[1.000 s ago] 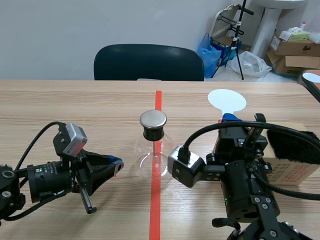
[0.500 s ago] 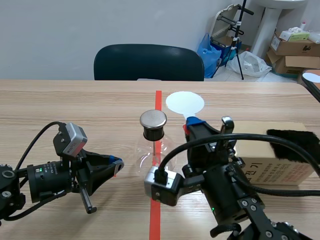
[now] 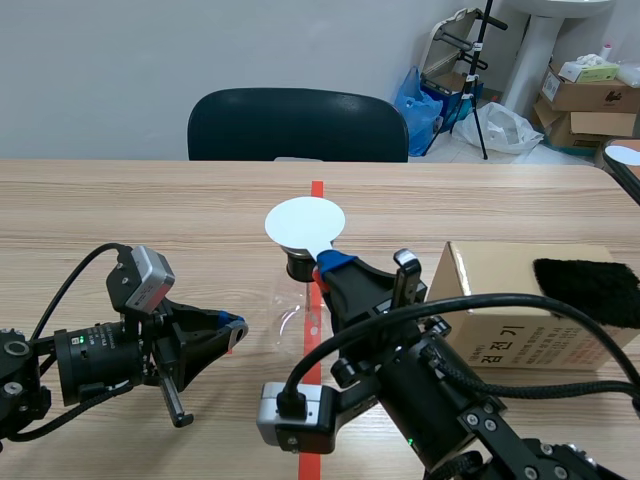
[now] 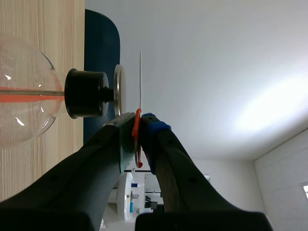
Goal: Do the electroscope experiment
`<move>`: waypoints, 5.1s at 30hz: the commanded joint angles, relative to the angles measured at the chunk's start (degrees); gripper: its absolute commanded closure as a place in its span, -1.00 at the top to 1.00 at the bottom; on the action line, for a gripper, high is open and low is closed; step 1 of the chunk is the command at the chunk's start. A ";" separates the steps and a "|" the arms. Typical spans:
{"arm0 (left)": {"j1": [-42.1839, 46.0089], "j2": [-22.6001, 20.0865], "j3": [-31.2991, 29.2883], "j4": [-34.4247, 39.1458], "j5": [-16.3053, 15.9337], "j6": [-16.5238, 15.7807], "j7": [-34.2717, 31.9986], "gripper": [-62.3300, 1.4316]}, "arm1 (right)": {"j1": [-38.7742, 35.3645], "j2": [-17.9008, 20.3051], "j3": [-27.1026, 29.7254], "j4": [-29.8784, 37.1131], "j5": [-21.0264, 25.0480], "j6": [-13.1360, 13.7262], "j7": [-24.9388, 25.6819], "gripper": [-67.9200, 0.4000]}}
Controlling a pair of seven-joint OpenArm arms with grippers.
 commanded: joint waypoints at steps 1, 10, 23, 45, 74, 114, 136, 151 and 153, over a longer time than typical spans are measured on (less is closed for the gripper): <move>-0.37 0.11 -0.35 1.36 -0.83 -0.09 -1.05 -0.82 | 0.98 0.76 0.50 0.61 0.02 -0.81 -0.33 -0.96; -0.37 0.11 -0.35 1.36 -0.83 -0.09 -1.05 -0.82 | 0.98 0.76 0.50 0.61 0.22 -0.81 -0.37 -0.96; -0.37 0.11 -0.35 1.36 -0.83 -0.09 -1.05 -0.82 | 0.98 0.76 0.50 0.61 0.20 -0.81 -0.37 -0.96; -0.37 0.09 -0.35 1.36 -0.83 -0.09 -1.05 -0.82 | 0.98 0.76 0.50 0.61 0.20 -0.81 -0.39 -0.96; -0.35 -0.04 -0.35 1.36 -0.83 -0.09 -1.27 -0.82 | 0.98 0.79 0.50 0.61 0.20 -0.81 -17.57 -0.96; -0.35 -0.04 -0.35 1.36 -0.83 -0.09 -1.27 -0.82 | 0.98 0.76 0.50 0.61 0.20 -0.81 -35.36 -0.96; -0.35 -0.04 -0.35 1.36 -0.83 -0.09 -1.27 -0.82 | 0.98 0.76 0.50 0.61 0.20 -0.81 -35.34 -0.96; -0.35 -0.04 -0.35 1.36 -0.83 -0.09 -1.27 -0.82 | 0.98 0.76 0.50 0.61 0.20 -0.81 -35.36 -0.96; -0.35 -0.04 -0.35 1.36 -0.83 -0.09 -1.27 -0.82 | 0.98 0.76 0.50 0.61 0.20 -0.81 -35.36 -0.96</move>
